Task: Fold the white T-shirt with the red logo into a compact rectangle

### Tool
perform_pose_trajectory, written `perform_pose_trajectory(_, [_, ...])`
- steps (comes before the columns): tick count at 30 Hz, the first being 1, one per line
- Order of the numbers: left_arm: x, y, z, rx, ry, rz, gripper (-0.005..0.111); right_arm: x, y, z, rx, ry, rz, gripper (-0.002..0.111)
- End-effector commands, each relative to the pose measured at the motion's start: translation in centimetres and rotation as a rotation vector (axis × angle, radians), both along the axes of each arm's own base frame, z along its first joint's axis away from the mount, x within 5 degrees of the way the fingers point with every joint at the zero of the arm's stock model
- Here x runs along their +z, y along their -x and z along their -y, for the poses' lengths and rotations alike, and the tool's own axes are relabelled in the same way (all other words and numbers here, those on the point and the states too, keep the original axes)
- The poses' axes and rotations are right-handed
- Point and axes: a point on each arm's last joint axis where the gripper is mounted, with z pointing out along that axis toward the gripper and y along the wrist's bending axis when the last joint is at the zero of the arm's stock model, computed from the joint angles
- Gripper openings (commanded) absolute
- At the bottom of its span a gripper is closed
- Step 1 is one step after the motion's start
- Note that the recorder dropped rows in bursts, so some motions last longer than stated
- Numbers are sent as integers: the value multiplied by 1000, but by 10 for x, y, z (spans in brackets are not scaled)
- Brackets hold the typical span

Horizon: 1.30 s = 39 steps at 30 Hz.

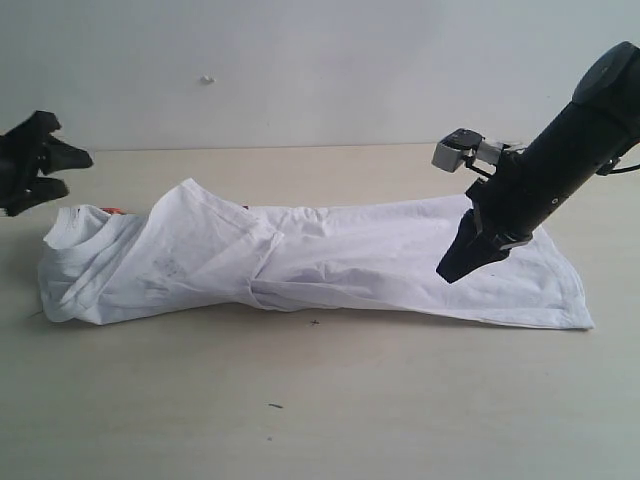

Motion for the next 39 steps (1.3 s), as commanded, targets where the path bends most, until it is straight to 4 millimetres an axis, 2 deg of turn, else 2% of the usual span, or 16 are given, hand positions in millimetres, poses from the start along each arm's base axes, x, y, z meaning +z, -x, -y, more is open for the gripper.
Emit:
perform_pose_trajectory(1, [-6,14,-22,-117,-127,-96,100,3,0,-1,11,-7,3,0])
perform_pose_trajectory(4, [-20,21,-27,-199,-226,-161,101,3,1,-1,8,-10,-9,0])
perform_pose_trajectory(8, [-32,21,-27,-215,-227,-187,101,3,2,-2,17,-17,-23,0])
perform_pose_trajectory(18, [-67,24,-11,-470,-51,-264,101,3,2,-2,18,-18,-25,0])
perform_pose_trajectory(22, [-72,26,4,-619,20,-287,101,3,2,-2,18,-18,-25,0])
perform_pose_trajectory(27, [-75,25,31,-699,-14,-316,99,3,2,-2,16,-17,-22,0])
perform_pose_trajectory(28, [-76,25,38,-702,-29,-327,96,3,2,-2,16,-17,-22,0])
perform_pose_trajectory(29, [-78,23,44,-691,-59,-334,87,3,2,-2,16,-17,-22,0])
perform_pose_trajectory(30, [-81,22,54,-690,-105,-344,65,3,2,-2,18,-18,-25,0])
perform_pose_trajectory(31, [-82,21,59,-690,-121,-348,48,3,2,-2,17,-18,-26,0])
perform_pose_trajectory(32, [-82,22,64,-707,-128,-339,12,3,2,-2,9,-18,-31,0])
perform_pose_trajectory(33, [-82,22,65,-713,-130,-333,1,3,3,-2,10,-16,-31,0])
perform_pose_trajectory(35, [-79,25,63,-749,-121,-338,5,2,1,1,-2,13,-13,0])
perform_pose_trajectory(37, [-70,31,50,-804,-143,-355,5,-3,-4,10,-89,126,-4,0])
perform_pose_trajectory(39, [-52,40,20,-826,-165,-388,5,-7,-7,21,-193,250,-8,0])
